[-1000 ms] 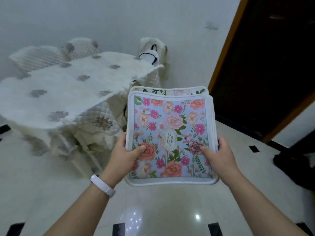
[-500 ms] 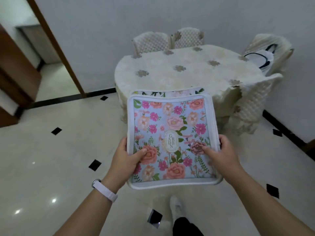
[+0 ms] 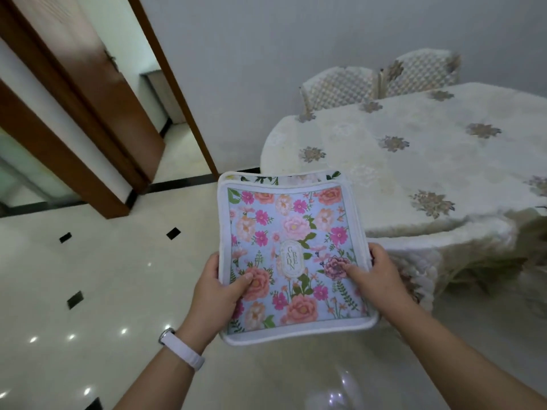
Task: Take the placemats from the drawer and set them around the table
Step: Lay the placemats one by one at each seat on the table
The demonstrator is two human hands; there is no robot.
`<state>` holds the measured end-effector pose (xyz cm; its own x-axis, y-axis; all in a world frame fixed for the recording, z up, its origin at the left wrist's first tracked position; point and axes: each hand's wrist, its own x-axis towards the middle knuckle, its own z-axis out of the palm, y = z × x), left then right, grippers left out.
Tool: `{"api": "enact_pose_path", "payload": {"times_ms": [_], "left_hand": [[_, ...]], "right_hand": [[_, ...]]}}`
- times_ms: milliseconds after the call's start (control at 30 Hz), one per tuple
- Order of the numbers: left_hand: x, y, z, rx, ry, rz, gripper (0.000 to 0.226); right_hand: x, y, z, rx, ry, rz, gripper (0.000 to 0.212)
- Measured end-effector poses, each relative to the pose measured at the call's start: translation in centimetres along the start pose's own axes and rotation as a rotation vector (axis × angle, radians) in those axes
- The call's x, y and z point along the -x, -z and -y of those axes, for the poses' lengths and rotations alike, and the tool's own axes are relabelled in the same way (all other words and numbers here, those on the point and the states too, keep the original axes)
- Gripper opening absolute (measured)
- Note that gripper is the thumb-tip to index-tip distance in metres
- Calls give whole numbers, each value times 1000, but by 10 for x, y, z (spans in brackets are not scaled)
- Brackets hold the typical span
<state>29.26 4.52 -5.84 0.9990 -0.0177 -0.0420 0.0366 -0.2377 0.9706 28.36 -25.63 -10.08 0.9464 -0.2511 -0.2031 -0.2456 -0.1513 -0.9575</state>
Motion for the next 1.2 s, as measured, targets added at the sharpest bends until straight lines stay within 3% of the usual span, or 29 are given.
{"api": "enact_pose_path", "payload": {"times_ms": [267, 500, 900, 1200], "left_hand": [[-32, 75, 9, 22, 45, -232, 37], [-85, 145, 54, 45, 108, -307, 38], [-260, 308, 87, 133, 46, -208, 35], [-377, 306, 88, 159, 54, -54, 36]], "right_hand": [[-70, -89, 40, 56, 85, 178, 37], [-121, -185, 53, 91, 71, 231, 39], [-204, -359, 142, 81, 132, 123, 36], [-271, -369, 158, 158, 87, -70, 44]]}}
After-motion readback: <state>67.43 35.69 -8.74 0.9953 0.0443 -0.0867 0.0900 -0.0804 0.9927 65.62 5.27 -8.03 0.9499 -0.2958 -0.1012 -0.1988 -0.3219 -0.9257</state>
